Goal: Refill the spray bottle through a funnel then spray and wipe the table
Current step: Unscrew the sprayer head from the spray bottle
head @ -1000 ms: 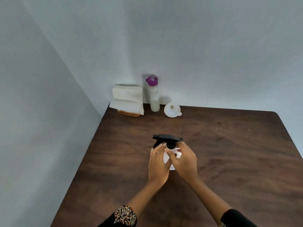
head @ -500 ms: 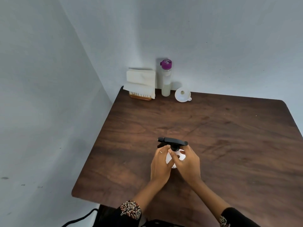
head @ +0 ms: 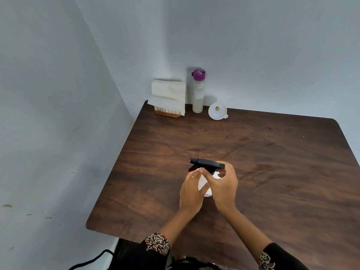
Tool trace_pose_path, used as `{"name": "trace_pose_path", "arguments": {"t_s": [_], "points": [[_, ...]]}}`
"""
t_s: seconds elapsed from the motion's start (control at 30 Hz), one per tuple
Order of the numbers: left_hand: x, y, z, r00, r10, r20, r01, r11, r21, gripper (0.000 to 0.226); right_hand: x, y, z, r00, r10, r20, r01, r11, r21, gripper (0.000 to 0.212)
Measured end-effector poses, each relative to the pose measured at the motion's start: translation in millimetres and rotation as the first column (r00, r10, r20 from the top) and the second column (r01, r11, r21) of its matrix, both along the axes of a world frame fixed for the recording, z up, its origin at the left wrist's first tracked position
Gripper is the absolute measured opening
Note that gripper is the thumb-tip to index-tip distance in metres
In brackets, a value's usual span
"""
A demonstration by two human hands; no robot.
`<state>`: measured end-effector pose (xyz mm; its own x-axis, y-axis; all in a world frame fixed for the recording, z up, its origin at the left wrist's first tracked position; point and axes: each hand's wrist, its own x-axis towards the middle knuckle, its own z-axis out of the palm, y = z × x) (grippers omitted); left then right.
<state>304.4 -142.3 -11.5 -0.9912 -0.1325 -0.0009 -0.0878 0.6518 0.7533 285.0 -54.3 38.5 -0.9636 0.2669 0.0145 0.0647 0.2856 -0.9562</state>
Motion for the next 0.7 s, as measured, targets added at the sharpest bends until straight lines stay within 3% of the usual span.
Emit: {"name": "trace_pose_path", "arguments": {"t_s": [0.2, 0.43, 0.53, 0.63, 0.7], "points": [[-2, -1, 1, 0.999, -0.039, 0.011, 0.039, 0.999, -0.015, 0.041, 2, 0, -3, 1.000, -0.004, -0.030, 0.005, 0.999, 0.050, 0.035], [-2, -2, -2, 0.998, -0.039, 0.054, 0.040, 0.999, -0.026, 0.036, 3, 2, -2, 0.995, 0.096, 0.003, -0.096, 0.992, 0.079, 0.050], [-3, -2, -1, 0.996, 0.006, 0.084, -0.011, 0.999, 0.052, 0.039, 1, 8, -2, 0.977, 0.215, 0.004, -0.214, 0.968, 0.129, 0.060], [-3, -2, 3, 0.999, -0.001, 0.040, -0.003, 0.995, 0.099, 0.045, 1, 14, 5, 0.930, 0.368, -0.006, -0.365, 0.925, 0.105, 0.072], [-2, -2, 5, 0.999, -0.041, 0.013, 0.039, 0.994, 0.098, 0.046, 0, 13, 5, 0.930, 0.367, -0.014, -0.365, 0.928, 0.075, 0.076]]}}
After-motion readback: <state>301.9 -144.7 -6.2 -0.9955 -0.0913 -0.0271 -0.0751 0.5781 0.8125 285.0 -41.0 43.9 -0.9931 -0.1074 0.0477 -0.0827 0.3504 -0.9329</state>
